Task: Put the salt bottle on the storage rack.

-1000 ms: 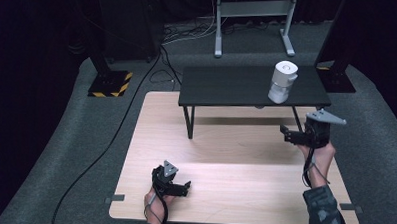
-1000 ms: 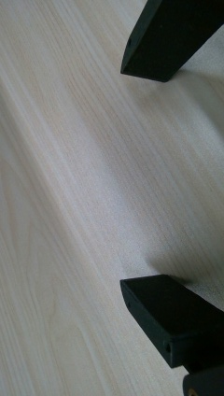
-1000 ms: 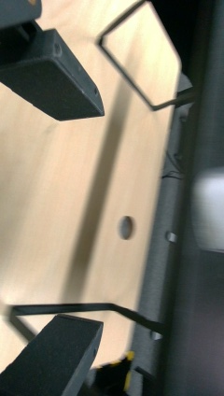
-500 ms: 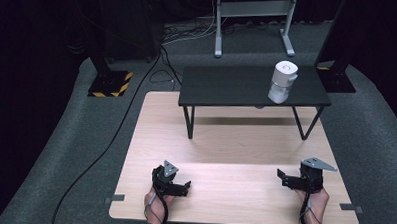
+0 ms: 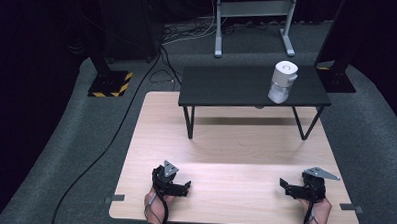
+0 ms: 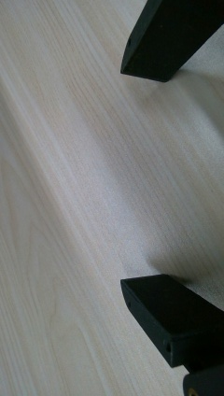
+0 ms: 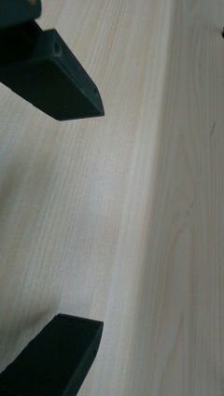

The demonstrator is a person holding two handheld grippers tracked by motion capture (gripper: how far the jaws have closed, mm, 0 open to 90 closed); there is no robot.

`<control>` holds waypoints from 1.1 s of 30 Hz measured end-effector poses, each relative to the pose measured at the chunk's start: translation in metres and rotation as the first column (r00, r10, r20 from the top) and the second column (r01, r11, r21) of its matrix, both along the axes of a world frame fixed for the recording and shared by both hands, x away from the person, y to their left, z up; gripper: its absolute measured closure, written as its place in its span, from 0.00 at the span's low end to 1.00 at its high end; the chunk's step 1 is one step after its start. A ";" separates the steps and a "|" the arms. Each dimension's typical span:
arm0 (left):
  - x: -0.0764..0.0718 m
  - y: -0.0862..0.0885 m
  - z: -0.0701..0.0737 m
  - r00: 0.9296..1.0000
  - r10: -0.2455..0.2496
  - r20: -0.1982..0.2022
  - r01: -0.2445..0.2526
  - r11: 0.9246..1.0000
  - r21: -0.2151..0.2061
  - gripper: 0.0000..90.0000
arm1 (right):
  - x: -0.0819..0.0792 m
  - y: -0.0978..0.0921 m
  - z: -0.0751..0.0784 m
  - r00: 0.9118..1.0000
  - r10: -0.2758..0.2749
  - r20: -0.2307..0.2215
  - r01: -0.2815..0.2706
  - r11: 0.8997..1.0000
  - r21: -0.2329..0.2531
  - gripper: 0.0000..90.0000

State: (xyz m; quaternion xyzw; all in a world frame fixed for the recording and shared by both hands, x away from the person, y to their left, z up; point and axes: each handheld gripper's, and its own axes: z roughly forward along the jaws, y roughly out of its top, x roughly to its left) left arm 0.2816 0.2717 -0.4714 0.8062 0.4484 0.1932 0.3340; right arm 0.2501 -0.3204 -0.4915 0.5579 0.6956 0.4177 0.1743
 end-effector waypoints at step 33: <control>0.000 -0.005 0.000 1.000 -0.002 0.004 0.002 1.000 0.005 0.00 | 0.005 0.023 0.010 0.999 0.023 -0.043 -0.029 0.990 -0.136 0.02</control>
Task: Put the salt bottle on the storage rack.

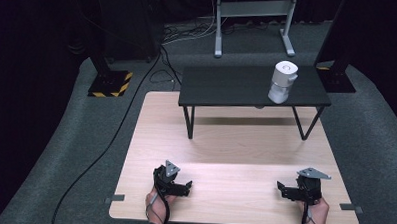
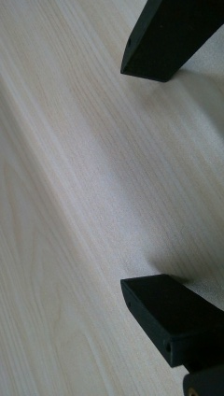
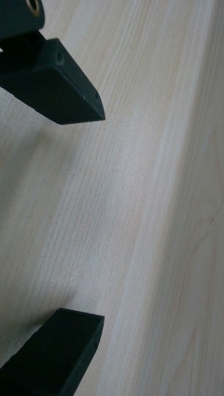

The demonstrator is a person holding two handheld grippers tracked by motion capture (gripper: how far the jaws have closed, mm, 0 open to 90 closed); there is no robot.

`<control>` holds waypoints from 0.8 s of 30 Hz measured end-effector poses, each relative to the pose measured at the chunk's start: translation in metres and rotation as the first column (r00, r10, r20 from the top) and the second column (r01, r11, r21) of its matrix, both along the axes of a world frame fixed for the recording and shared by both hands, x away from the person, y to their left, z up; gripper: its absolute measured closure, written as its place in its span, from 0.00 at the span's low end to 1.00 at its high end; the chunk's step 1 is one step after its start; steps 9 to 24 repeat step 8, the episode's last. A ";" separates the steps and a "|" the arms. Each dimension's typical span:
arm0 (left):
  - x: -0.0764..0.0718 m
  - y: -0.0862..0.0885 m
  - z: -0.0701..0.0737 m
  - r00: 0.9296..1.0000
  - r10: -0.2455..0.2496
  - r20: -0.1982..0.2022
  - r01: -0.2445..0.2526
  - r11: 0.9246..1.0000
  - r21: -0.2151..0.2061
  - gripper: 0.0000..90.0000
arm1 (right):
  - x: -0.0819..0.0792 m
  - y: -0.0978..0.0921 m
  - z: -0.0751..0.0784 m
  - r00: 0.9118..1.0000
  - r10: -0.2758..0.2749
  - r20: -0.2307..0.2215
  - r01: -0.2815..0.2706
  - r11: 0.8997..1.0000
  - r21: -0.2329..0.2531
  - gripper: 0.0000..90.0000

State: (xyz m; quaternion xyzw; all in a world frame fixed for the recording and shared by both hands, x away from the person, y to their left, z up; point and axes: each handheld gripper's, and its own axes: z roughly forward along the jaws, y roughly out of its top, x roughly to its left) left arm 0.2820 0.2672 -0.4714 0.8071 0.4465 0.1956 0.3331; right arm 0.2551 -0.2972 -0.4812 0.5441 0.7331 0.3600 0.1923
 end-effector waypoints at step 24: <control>-0.001 0.000 0.000 1.000 0.000 0.004 0.000 1.000 0.000 0.00 | 0.000 0.003 0.001 1.000 -0.002 -0.001 0.002 1.000 -0.016 0.03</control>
